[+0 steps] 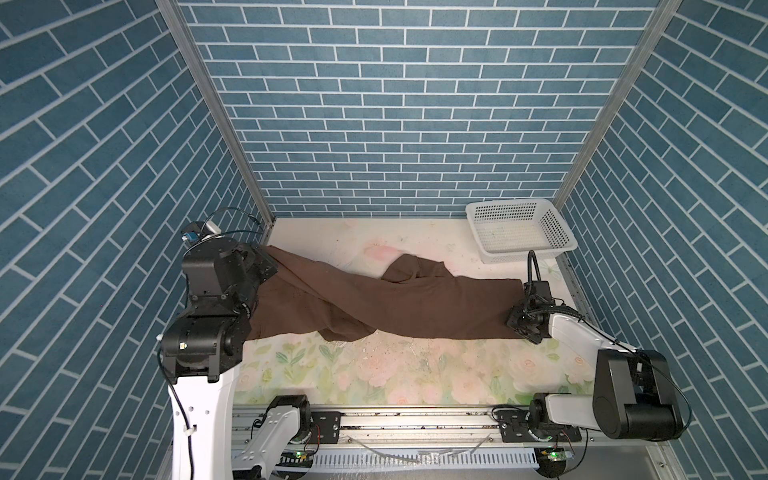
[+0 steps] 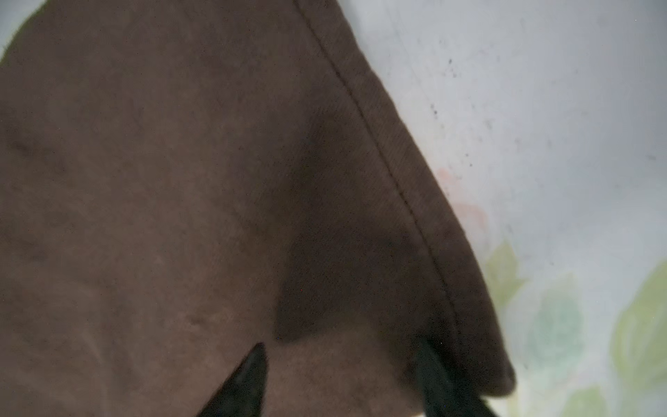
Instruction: Fold and stack the trousers
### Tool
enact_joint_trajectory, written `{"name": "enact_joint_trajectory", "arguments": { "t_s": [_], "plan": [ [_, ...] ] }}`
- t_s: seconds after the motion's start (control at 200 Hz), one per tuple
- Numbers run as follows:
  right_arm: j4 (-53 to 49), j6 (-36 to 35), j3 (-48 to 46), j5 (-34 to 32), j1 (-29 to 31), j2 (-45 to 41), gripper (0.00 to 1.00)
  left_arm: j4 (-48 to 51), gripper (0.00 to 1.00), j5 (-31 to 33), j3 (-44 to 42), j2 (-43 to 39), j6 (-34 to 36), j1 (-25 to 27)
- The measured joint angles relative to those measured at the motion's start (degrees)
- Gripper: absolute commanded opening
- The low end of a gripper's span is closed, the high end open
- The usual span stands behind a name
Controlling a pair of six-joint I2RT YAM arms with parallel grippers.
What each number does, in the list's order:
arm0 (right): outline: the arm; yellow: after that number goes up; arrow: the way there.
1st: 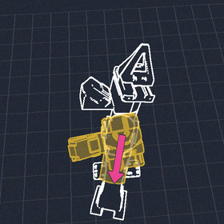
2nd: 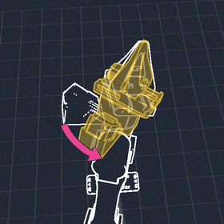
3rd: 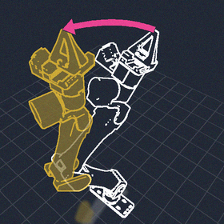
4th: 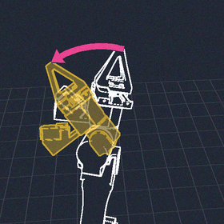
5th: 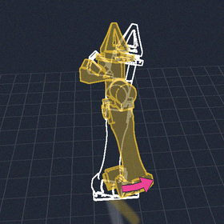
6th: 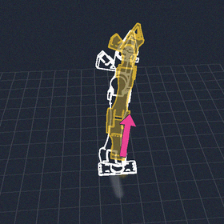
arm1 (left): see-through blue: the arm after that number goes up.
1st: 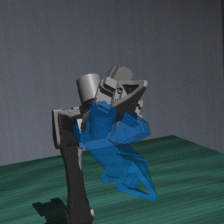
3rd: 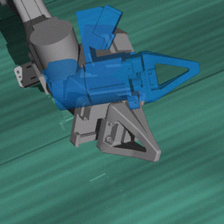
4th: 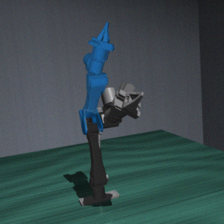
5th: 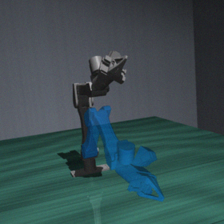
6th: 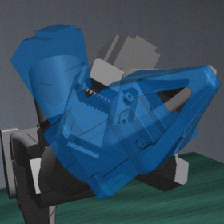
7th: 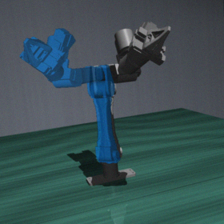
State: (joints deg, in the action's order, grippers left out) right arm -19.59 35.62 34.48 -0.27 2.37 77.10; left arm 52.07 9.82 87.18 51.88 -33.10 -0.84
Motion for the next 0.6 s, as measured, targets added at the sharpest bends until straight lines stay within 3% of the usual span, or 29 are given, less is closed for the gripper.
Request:
{"name": "enact_joint_trajectory", "arguments": {
  "t_s": [0.13,0.415,0.6],
  "plan": [
    [3.58,0.20,-0.31,1.49,-2.01,1.44,0.00,0.31,0.00,-0.04,0.00,-0.02,-0.09,0.00],
    [4.17,0.02,0.02,5.49,-4.11,1.36,0.00,0.94,0.00,-0.33,1.16,0.20,-0.09,0.00],
    [-0.39,-0.13,5.57,6.10,-4.09,-3.23,0.00,0.94,0.00,-0.48,1.99,0.22,-0.07,0.00]
  ]
}}
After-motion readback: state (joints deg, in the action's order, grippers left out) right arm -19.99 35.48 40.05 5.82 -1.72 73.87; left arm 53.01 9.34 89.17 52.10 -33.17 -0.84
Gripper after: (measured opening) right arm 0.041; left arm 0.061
